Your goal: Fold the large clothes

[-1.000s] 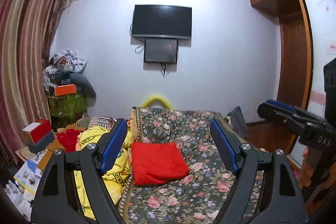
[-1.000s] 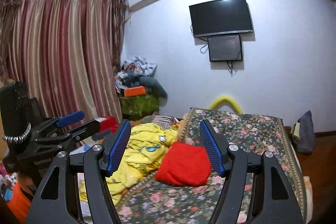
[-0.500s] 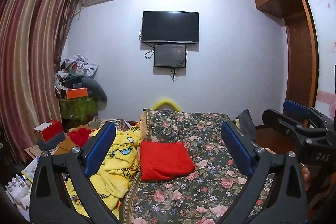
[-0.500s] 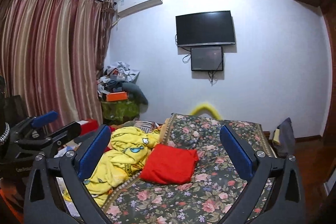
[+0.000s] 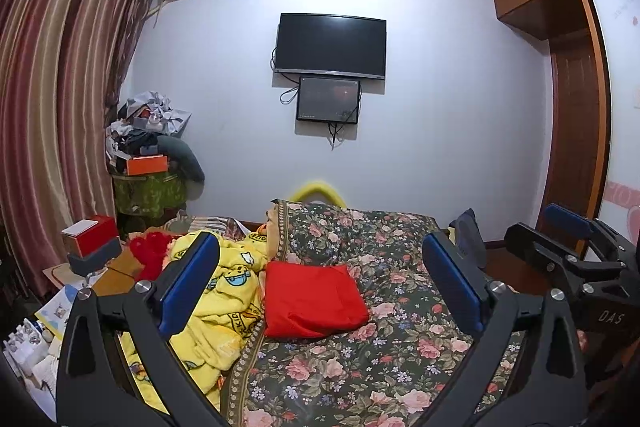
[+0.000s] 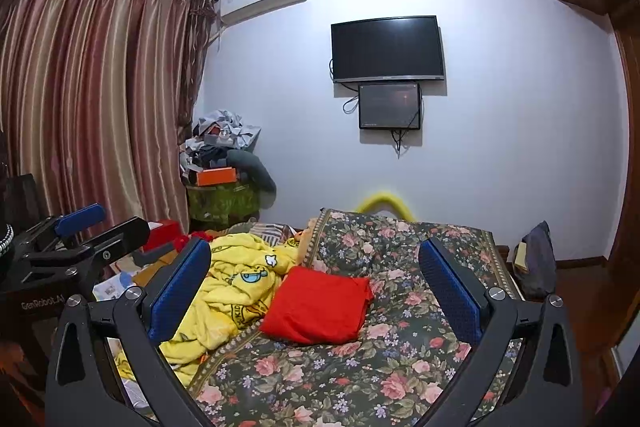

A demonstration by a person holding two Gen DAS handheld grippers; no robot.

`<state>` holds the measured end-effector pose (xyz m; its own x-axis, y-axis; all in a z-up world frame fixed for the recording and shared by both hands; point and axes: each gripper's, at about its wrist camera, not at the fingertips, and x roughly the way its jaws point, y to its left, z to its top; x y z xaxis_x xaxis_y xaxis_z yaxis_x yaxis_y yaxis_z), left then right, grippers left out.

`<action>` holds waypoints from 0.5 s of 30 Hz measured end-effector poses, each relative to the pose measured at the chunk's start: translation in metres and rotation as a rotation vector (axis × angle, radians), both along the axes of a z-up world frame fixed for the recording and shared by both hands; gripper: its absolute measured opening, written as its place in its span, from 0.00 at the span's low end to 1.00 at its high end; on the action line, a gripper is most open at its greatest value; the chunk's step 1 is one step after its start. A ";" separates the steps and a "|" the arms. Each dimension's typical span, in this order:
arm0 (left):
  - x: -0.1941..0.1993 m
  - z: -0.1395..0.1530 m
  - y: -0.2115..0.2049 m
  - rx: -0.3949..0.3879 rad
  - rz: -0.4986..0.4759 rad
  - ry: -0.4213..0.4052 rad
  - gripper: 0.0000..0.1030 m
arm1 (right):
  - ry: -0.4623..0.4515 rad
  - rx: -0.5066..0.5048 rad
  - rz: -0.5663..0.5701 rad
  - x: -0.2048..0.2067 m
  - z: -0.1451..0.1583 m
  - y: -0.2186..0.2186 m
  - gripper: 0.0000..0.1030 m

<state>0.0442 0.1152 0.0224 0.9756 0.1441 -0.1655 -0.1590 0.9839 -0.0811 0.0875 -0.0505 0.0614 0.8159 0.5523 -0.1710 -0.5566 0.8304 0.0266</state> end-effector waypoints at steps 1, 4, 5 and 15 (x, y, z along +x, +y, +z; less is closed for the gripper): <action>0.000 -0.001 0.000 0.000 0.002 0.002 0.99 | 0.003 0.002 0.000 0.000 0.000 0.000 1.00; 0.000 -0.002 0.001 -0.004 -0.003 0.008 0.99 | 0.009 0.006 -0.001 0.000 -0.001 -0.002 1.00; 0.000 -0.003 0.001 -0.004 -0.001 0.011 0.99 | 0.010 0.005 0.000 0.000 -0.001 -0.002 1.00; 0.001 -0.005 0.002 0.002 0.010 0.021 0.99 | 0.016 0.011 0.001 -0.003 0.001 -0.004 1.00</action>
<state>0.0454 0.1169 0.0177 0.9704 0.1544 -0.1855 -0.1708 0.9824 -0.0758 0.0842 -0.0542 0.0622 0.8126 0.5550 -0.1779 -0.5566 0.8295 0.0451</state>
